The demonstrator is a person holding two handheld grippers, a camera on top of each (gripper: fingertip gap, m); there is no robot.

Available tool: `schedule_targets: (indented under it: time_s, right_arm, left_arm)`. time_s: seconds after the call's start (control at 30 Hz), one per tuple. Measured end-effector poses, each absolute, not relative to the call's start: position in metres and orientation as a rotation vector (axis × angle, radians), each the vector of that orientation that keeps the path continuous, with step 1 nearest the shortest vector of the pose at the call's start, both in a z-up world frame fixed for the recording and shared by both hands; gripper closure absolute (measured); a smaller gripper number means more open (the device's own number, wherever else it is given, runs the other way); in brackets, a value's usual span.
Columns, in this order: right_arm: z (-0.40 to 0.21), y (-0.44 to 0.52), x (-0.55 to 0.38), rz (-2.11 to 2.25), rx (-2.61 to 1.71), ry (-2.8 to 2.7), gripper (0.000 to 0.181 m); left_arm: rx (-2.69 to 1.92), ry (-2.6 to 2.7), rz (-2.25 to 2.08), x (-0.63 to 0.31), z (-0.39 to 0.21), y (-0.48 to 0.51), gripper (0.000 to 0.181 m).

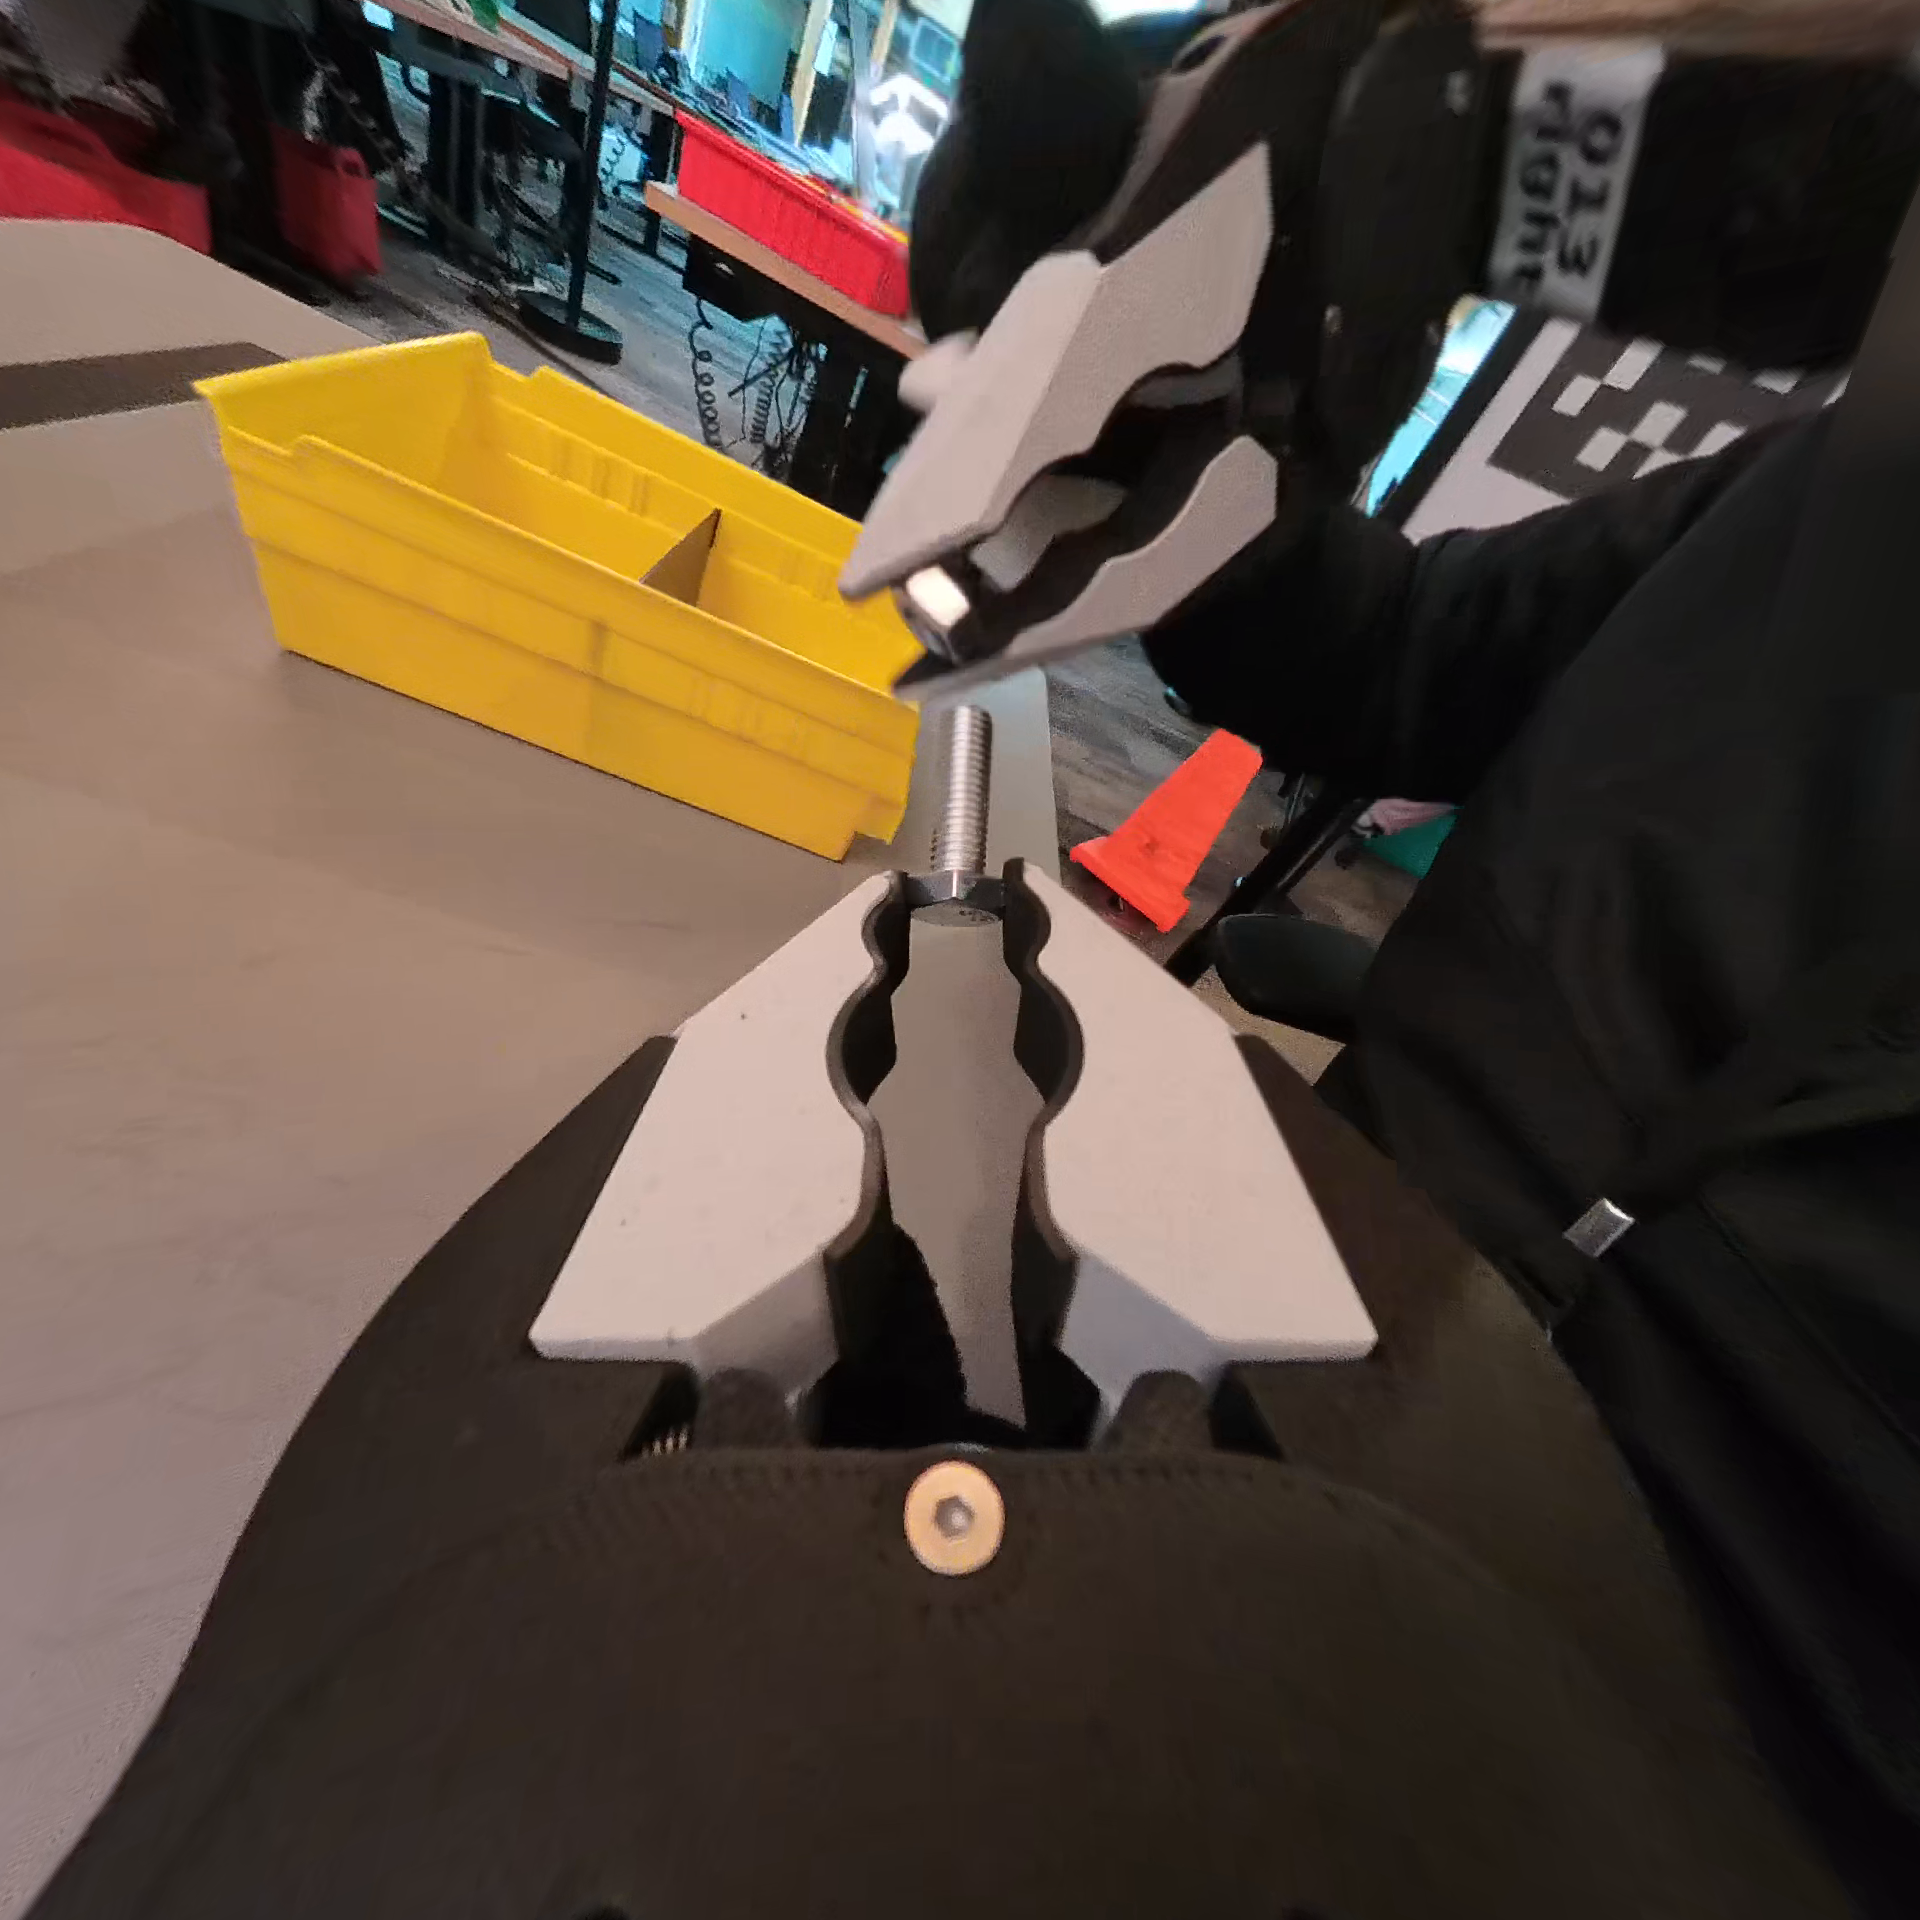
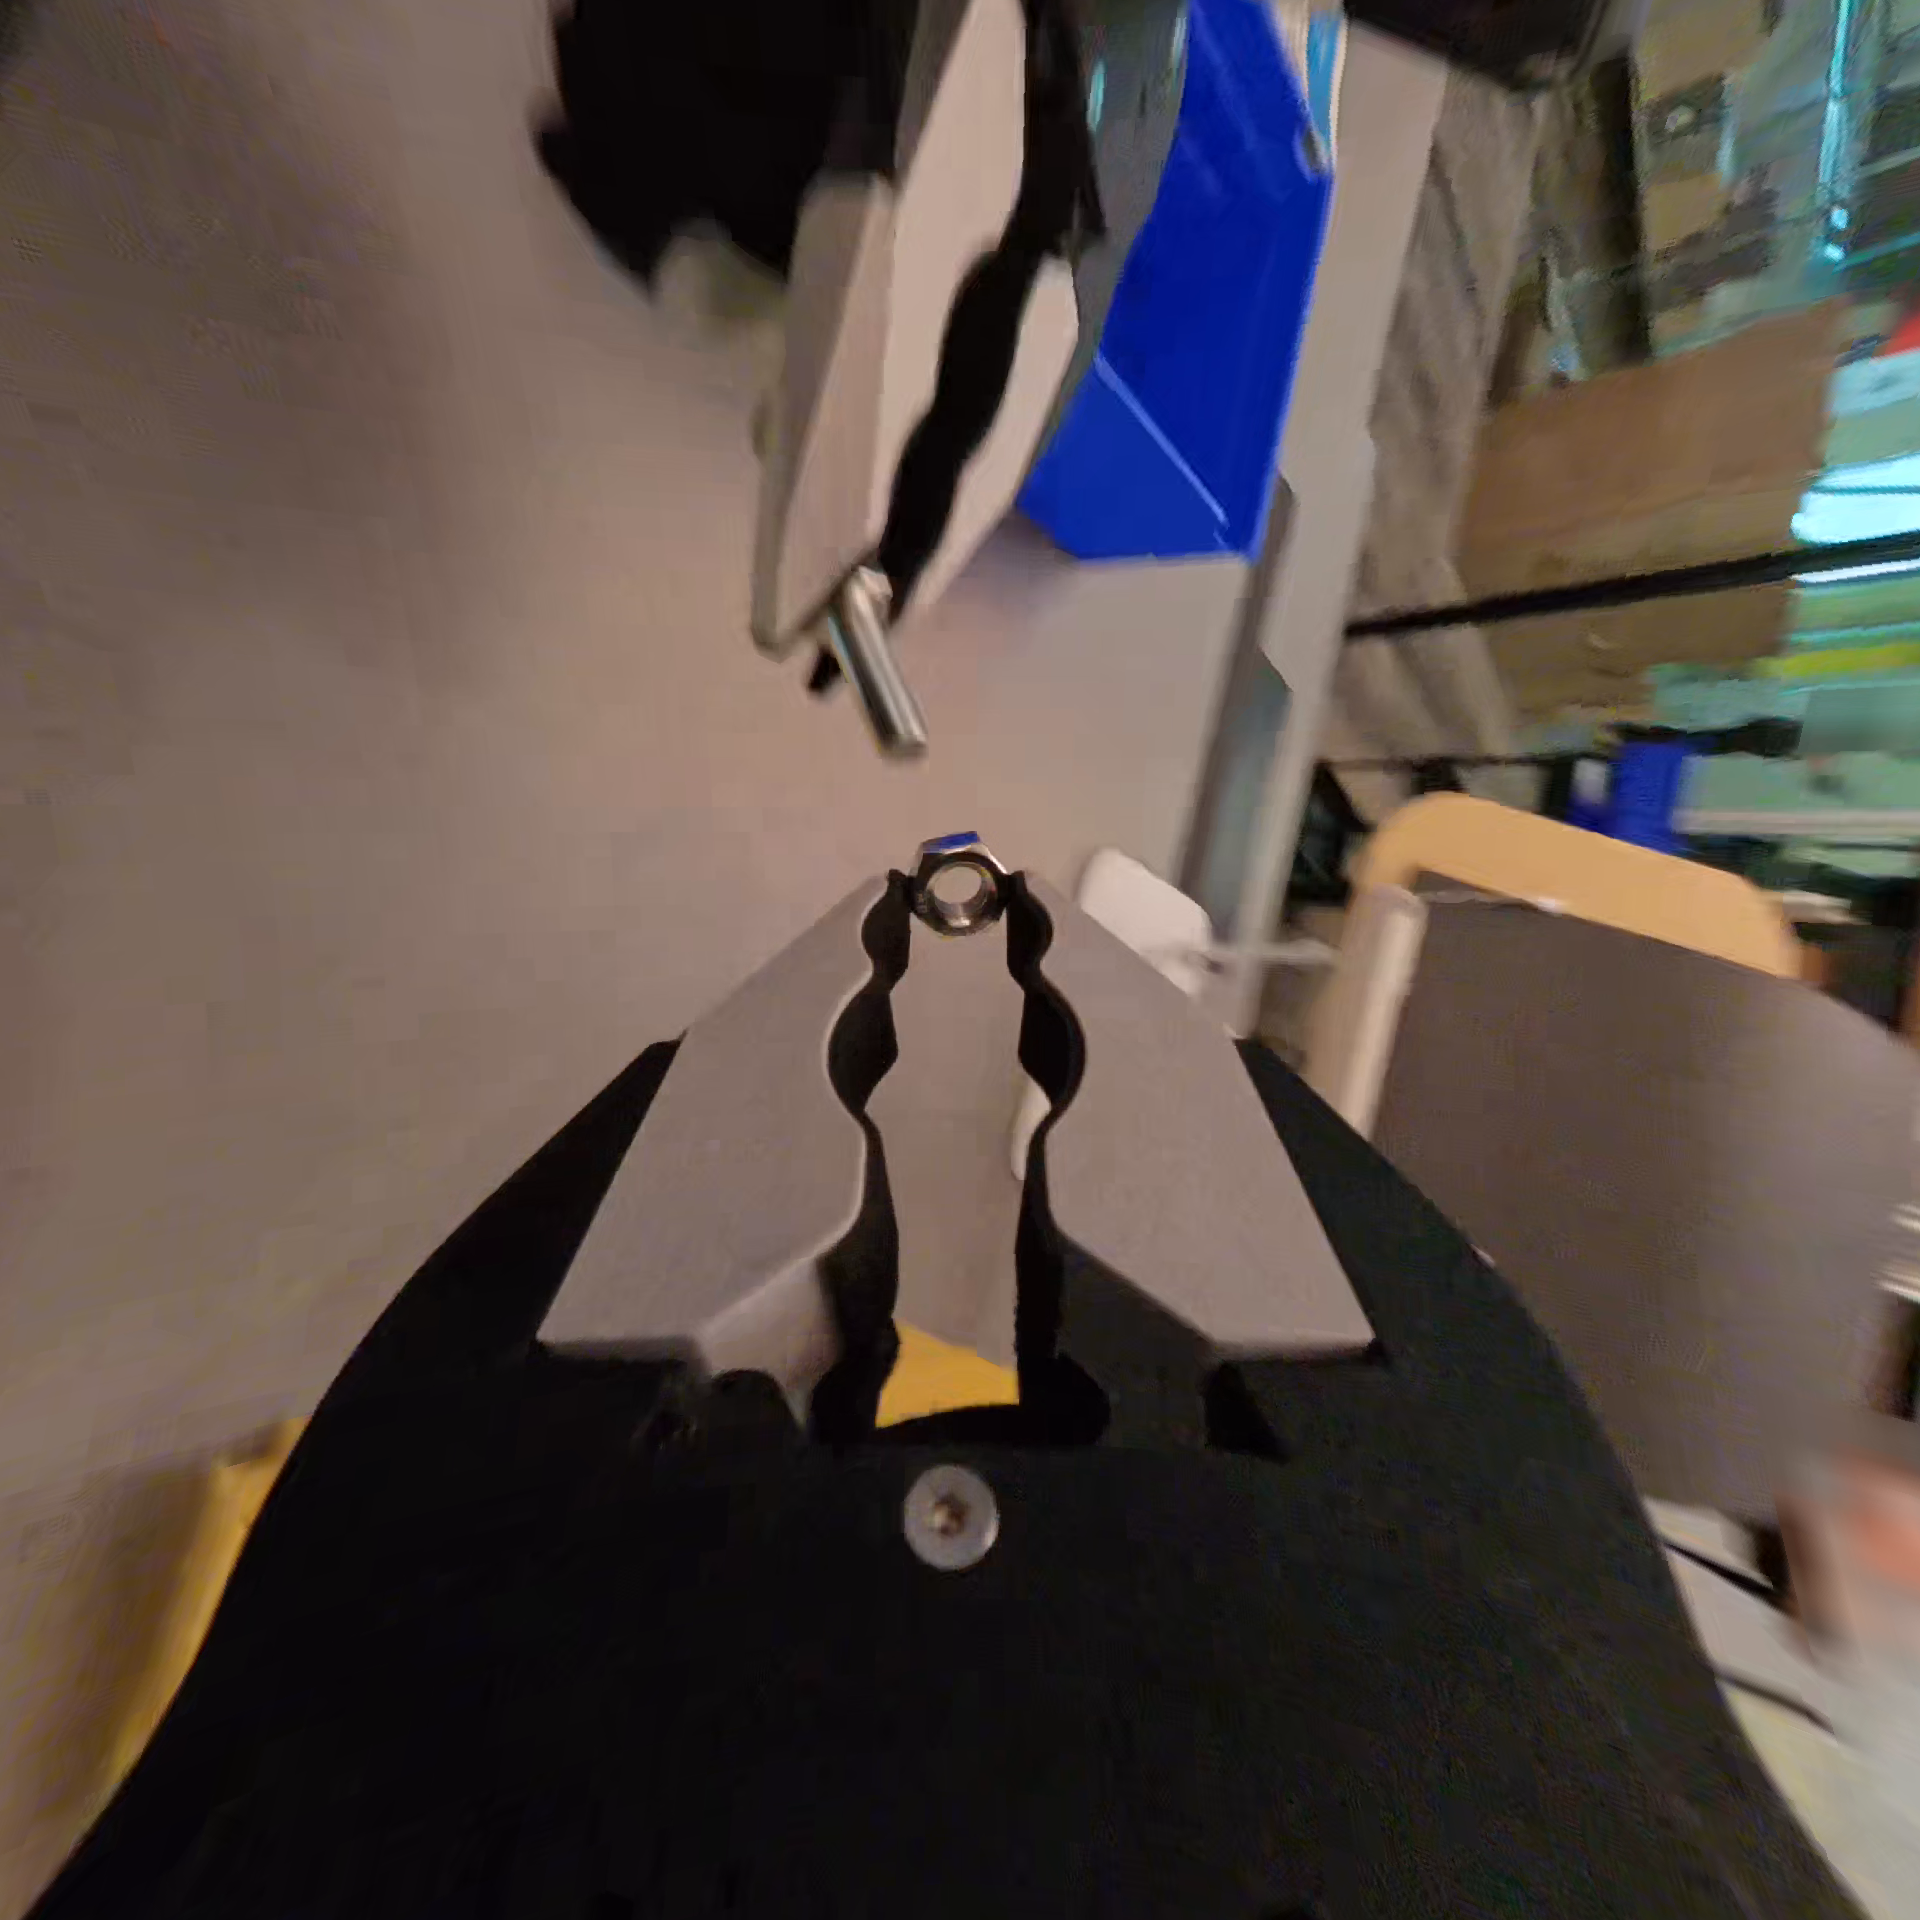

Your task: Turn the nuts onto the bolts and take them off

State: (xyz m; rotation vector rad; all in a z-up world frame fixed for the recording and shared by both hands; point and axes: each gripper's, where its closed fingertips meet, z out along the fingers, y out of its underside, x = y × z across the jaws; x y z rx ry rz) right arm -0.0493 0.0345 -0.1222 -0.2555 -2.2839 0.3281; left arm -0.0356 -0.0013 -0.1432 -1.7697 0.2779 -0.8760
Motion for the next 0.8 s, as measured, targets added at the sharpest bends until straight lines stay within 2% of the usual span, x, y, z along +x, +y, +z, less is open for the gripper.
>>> schedule_targets:
  time_s: [0.07, 0.2, 0.33, 0.47, 0.6, 0.77, 0.8]
  right_arm:
    - [-0.113, 0.049, -0.049, 0.238, -0.283, -2.263, 0.166]
    - [-0.107, 0.118, -0.029, 0.32, -0.726, -2.224, 0.164]
    - [-0.146, 0.216, 0.023, 0.248, -1.249, -2.115, 0.163]
    - [-0.215, 0.252, 0.075, 0.323, -1.67, -2.121, 0.164]
    - [-0.269, 0.267, 0.104, 0.165, -1.829, -2.198, 0.164]
    - [-0.301, 0.277, 0.114, 0.059, -1.912, -2.225, 0.163]
    - [-0.305, 0.277, 0.116, 0.06, -1.926, -2.23, 0.158]
  left_arm:
    - [-1.776, 0.289, -0.851, -0.038, -0.143, -0.002, 0.165]
    - [-1.823, 0.313, -0.749, -0.046, -0.143, -0.003, 0.165]
    - [-1.819, 0.282, -0.743, -0.053, -0.143, -0.002, 0.165]
    - [-1.826, 0.273, -0.741, -0.052, -0.146, 0.001, 0.165]
    - [-1.843, 0.293, -0.717, -0.047, -0.146, 0.002, 0.165]
    - [-1.848, 0.288, -0.71, -0.046, -0.147, 0.003, 0.165]
    - [-1.849, 0.287, -0.708, -0.045, -0.147, 0.003, 0.165]
